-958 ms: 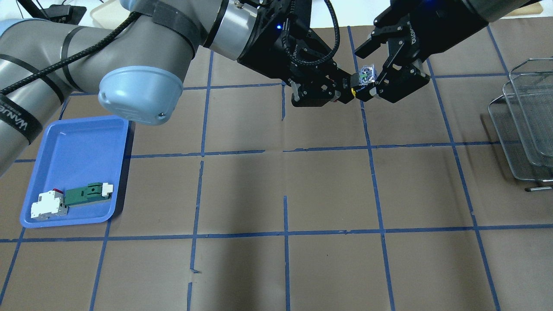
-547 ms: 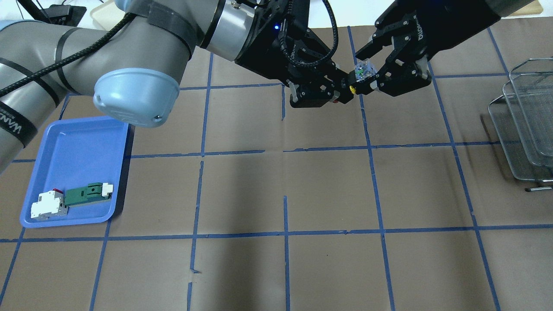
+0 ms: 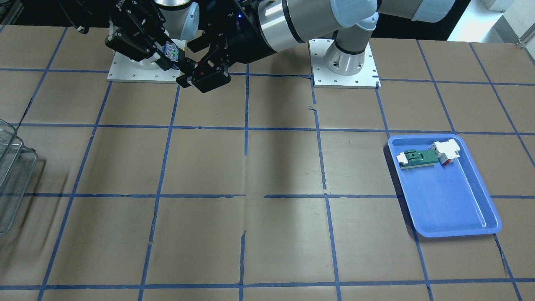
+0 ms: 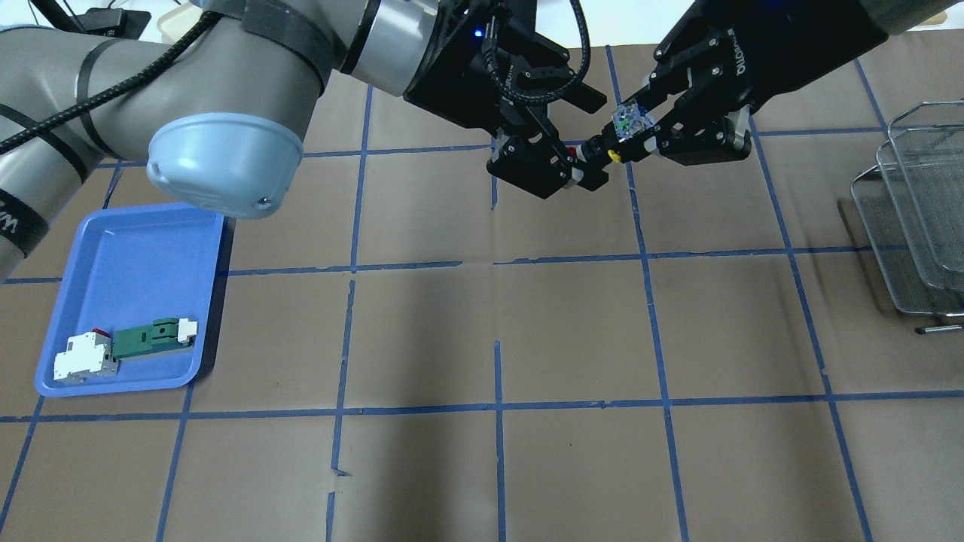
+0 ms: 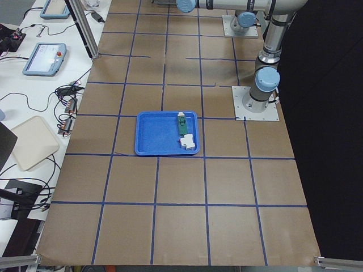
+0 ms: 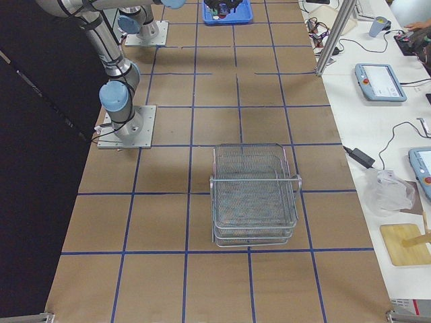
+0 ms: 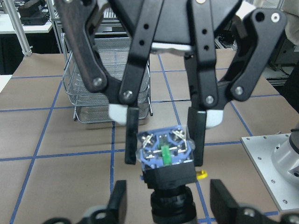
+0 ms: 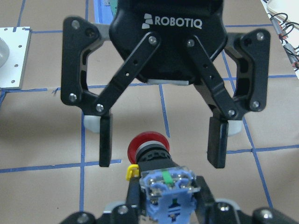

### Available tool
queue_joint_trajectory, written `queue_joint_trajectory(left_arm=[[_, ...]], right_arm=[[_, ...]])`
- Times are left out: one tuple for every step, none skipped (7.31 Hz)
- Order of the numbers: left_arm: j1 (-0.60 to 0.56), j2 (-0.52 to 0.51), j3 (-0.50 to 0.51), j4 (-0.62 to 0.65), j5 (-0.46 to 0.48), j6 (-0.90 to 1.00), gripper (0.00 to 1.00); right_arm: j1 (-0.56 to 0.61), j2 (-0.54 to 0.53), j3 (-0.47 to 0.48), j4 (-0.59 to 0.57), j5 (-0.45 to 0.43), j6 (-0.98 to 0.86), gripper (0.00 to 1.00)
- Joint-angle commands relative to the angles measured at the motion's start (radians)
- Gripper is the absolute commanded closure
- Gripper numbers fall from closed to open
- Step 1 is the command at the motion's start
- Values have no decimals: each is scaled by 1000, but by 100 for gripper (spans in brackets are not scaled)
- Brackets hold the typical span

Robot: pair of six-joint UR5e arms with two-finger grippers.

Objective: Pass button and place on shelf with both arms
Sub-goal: 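Open the left gripper and pull it back while the right gripper carries the button away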

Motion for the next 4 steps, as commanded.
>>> queue_joint_trajectory(left_arm=[[10,17,5,-15,5,-20,0],[38,37,5,-53,78,-65,0],[78,57,5,-99,138,-113,0],[107,81,7,-148,252,-180,0]], right_arm=[[-2,3,1,1,-12,-1,100],[-15,9,1,-7,-18,-3,100],[-53,30,2,-18,-100,-30,100],[-127,64,1,-22,-177,-39,100]])
